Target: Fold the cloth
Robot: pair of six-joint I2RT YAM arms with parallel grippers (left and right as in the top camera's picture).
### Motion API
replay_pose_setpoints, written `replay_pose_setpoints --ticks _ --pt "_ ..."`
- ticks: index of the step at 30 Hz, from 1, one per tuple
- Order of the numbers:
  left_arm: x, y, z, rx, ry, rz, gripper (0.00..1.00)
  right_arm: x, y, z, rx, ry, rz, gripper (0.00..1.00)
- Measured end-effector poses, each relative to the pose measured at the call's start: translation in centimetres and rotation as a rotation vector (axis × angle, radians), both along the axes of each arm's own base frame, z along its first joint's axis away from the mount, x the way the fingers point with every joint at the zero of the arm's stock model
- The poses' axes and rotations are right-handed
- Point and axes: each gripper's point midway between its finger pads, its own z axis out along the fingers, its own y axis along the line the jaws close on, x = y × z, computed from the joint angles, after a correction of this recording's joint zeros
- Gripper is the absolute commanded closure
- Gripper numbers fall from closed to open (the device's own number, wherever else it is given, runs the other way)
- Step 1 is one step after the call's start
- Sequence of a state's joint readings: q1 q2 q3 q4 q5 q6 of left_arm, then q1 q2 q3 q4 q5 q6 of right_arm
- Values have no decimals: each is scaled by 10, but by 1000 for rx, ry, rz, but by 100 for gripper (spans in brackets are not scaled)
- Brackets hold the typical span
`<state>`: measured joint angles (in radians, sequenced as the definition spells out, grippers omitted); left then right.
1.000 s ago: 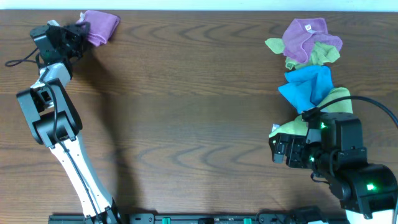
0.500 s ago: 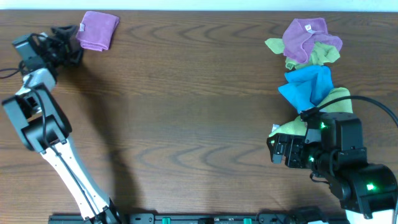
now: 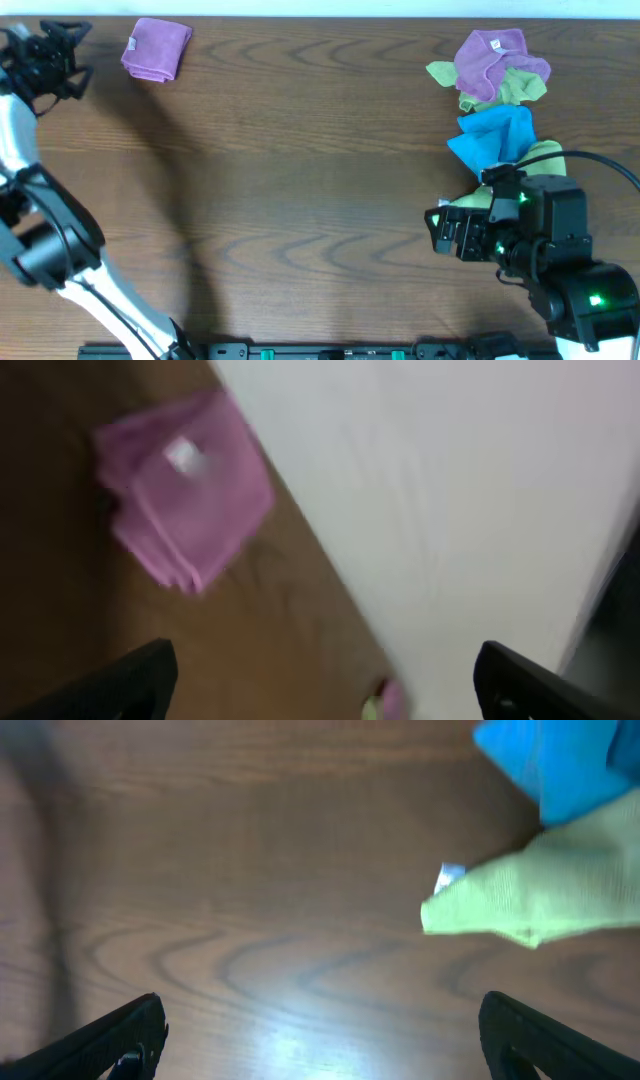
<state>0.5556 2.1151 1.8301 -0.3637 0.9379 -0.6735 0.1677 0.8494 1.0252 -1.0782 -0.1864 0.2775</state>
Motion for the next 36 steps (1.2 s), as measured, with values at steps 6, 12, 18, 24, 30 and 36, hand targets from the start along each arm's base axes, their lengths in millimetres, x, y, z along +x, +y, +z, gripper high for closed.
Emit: replay_pose_setpoints --ticks 6,12,18,24,30,36 --pt "-52 -56 79 318 -112 -200 4 14 -18 6 -87 -69 -65 1" --pt "-100 -122 139 520 -212 -347 4 17 -38 5 -182 -78 -135 1" --pt "-139 -190 170 576 -282 -485 5 17 -44 5 -209 -81 -157 1" --pt "-147 -230 173 584 -318 -580 4 17 -45 5 -213 -81 -159 1" --pt "-147 -232 172 599 -317 -584 5 17 -45 5 -213 -81 -159 1" --pt "-144 -218 160 668 -249 -542 5 17 -45 5 -213 -81 -159 1"
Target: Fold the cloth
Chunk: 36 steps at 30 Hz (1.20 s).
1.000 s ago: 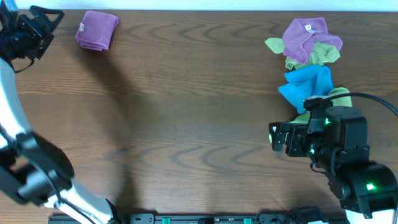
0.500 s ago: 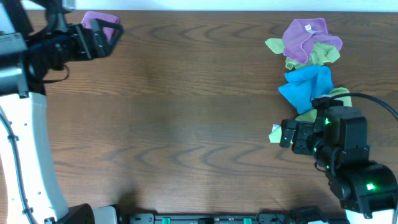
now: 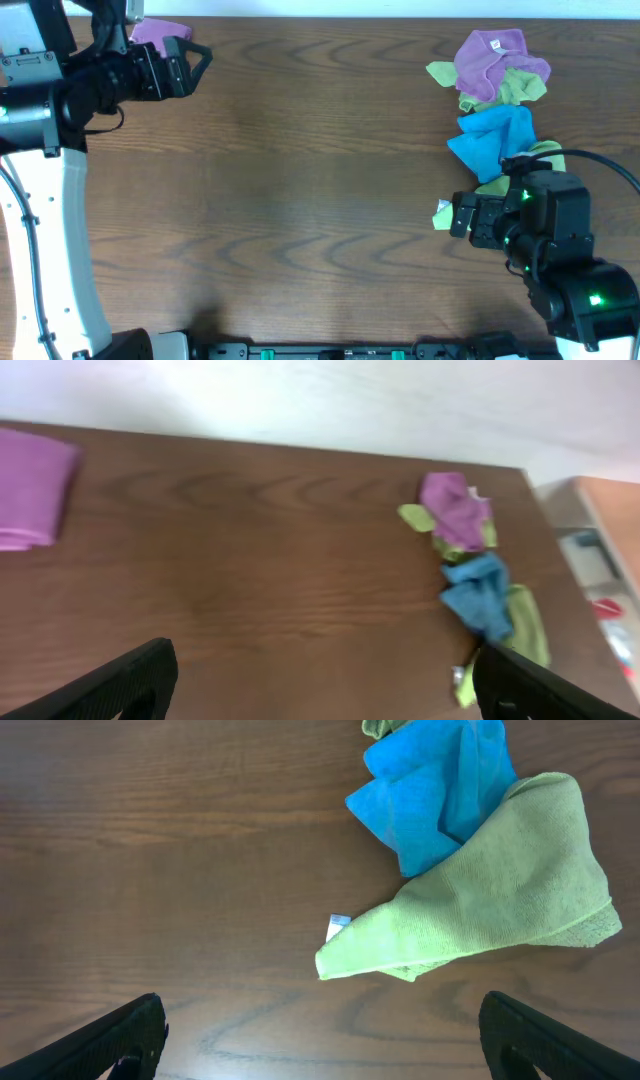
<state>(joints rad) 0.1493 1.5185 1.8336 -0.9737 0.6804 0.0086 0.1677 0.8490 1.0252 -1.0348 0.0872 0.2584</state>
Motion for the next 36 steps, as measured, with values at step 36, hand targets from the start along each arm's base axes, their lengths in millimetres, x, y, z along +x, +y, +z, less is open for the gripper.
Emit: replay_pose_setpoints --ticks 36 --pt "-167 45 -117 338 -476 373 5 0 -1 0 -4 0 -4 1"
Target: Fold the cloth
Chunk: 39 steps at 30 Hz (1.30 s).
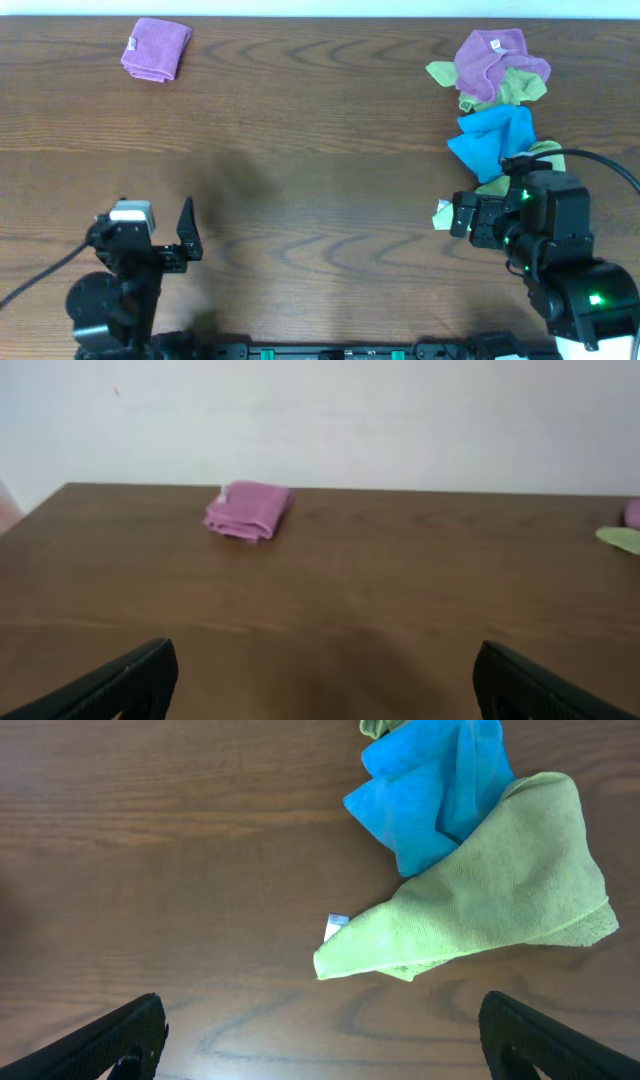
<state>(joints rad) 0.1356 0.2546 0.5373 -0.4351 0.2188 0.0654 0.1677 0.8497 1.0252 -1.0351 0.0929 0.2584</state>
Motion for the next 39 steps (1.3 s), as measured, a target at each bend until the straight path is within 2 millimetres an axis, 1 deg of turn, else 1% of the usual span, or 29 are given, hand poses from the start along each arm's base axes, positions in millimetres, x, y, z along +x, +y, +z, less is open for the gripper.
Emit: replay_pose_setpoints --ticks 2,5,9,12,16,20,24,27,31,33,39 --pt "1 -1 -16 -18 -16 -3 5 0 0 0 -1 0 -1 1" --pt "4 -7 -34 -36 -34 -29 5 0 0 0 -1 -1 -1 1" --pt "7 -12 -49 -52 -36 -42 5 0 0 0 -1 0 -1 1" --pt "7 -8 -54 -53 -36 -10 5 0 0 0 -1 0 -1 1" --pt "8 5 -61 -57 -31 72 5 0 0 0 -1 0 -1 1" --pt "9 12 -77 -68 -5 119 5 0 0 0 -1 0 -1 1" --pt "12 14 -93 -94 8 136 4 0 0 0 -1 -1 -1 1" --pt "17 15 -98 -105 -16 140 5 0 0 0 -1 0 -1 1" --pt "22 15 -108 -121 -36 146 5 0 0 0 -1 -1 -1 1" --pt "23 15 -105 -128 -59 146 5 0 0 0 -1 -1 -1 1" --pt "24 15 -107 -164 -69 152 5 0 0 0 -1 0 -1 1"
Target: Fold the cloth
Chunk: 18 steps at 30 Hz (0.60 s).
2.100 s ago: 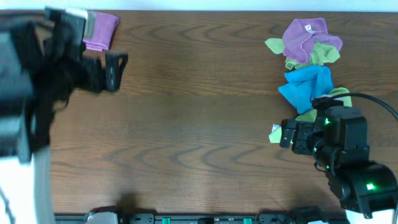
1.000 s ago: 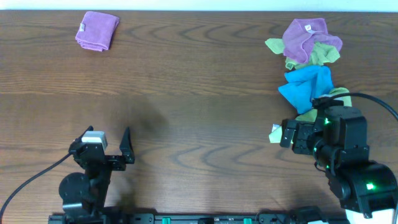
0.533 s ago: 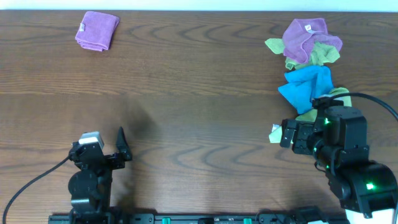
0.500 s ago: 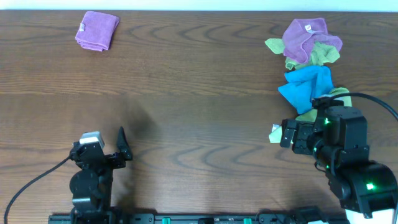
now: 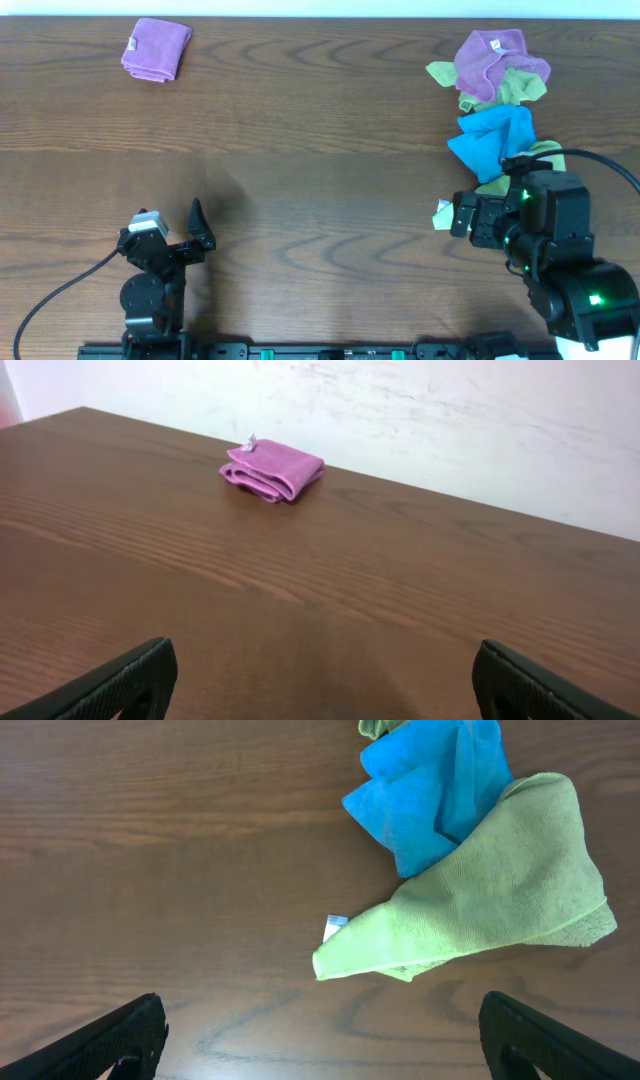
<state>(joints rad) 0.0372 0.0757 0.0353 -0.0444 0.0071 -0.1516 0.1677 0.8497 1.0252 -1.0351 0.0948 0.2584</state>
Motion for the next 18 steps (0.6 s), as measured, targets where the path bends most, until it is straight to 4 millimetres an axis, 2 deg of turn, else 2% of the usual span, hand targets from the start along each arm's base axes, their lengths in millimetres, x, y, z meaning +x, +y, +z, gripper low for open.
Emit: replay_pose_setpoints --ticks 6,18 --pt "-1 3 2 -2 -9 15 5 0 0 0 0 0 0 1" --pt "-1 7 2 121 3 11 4 0 0 0 0 0 0 1"
